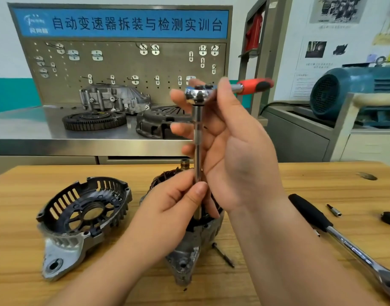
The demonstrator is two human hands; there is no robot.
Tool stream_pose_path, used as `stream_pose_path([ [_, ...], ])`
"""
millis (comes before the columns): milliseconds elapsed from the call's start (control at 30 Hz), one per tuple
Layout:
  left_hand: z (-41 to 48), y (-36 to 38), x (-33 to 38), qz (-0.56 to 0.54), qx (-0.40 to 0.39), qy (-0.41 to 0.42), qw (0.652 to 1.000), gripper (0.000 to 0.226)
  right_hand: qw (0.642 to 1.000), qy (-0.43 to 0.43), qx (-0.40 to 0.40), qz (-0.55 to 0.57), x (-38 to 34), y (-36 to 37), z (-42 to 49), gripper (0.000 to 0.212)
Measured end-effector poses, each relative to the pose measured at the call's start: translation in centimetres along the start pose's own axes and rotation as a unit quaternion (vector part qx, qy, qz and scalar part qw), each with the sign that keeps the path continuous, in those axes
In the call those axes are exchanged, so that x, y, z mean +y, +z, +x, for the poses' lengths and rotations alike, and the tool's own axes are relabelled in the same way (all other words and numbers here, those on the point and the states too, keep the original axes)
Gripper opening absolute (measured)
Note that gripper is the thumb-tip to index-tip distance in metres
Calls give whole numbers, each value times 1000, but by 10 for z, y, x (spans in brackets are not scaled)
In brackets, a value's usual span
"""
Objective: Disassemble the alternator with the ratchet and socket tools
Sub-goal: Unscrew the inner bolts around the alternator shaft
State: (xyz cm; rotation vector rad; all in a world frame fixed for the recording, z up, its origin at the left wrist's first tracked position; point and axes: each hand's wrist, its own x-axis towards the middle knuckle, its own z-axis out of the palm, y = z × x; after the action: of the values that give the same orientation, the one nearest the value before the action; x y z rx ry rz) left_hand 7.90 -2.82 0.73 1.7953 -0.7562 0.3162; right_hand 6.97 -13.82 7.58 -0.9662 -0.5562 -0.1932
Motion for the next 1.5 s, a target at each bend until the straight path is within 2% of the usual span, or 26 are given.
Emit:
stream_pose_path([
  [100, -1, 3, -1, -11, 20, -14, 1000, 27, 997, -63, 9, -38, 3, 2, 0, 17],
  [233, -1, 4, -1, -2, 26, -5, 1000, 29, 994, -102, -15, -32, 2, 4, 0, 24],
  [367, -2, 1, 1, 2, 6, 11, 1000, 30, 999, -43, -18, -11, 0, 4, 0, 29],
  [533, -2, -1, -2, -14, -12, 5, 1000, 37, 998, 34, -46, -10, 0, -1, 2, 61],
  [633, -2, 1, 1, -6, 5, 1, 1000, 39, 1000, 11, -25, 0, 3, 0, 1, 45],
  [700, -1, 1, 3, -4, 14, 4, 1000, 32, 1000, -22, -1, -7, 4, 2, 0, 28],
  [767, -1, 2, 2, -11, 26, -2, 1000, 28, 998, -63, 13, -28, 6, 4, -1, 21],
  [867, 0, 3, 1, 1, 29, -8, 1000, 34, 991, -125, 7, -37, 6, 6, -3, 22],
  [933, 0, 2, 0, 3, 23, -10, 1000, 36, 991, -128, 2, -35, 6, 7, -3, 23],
  [1067, -2, 0, 0, -11, 5, -6, 1000, 34, 998, -59, -10, -2, 2, 4, -1, 25],
  [1167, -2, -1, -1, -30, -14, -2, 999, 35, 999, 15, -36, 22, -2, -1, 1, 38],
  [1267, -1, -1, -2, -13, -13, 4, 1000, 35, 998, 36, -36, 35, -1, -1, 2, 41],
  [1400, 0, 0, 0, -15, 2, 11, 1000, 33, 999, -41, 0, 5, 4, 3, 0, 22],
  [1500, 1, 0, 0, -23, 13, -4, 1000, 28, 994, -106, -6, -35, 5, 5, -1, 20],
])
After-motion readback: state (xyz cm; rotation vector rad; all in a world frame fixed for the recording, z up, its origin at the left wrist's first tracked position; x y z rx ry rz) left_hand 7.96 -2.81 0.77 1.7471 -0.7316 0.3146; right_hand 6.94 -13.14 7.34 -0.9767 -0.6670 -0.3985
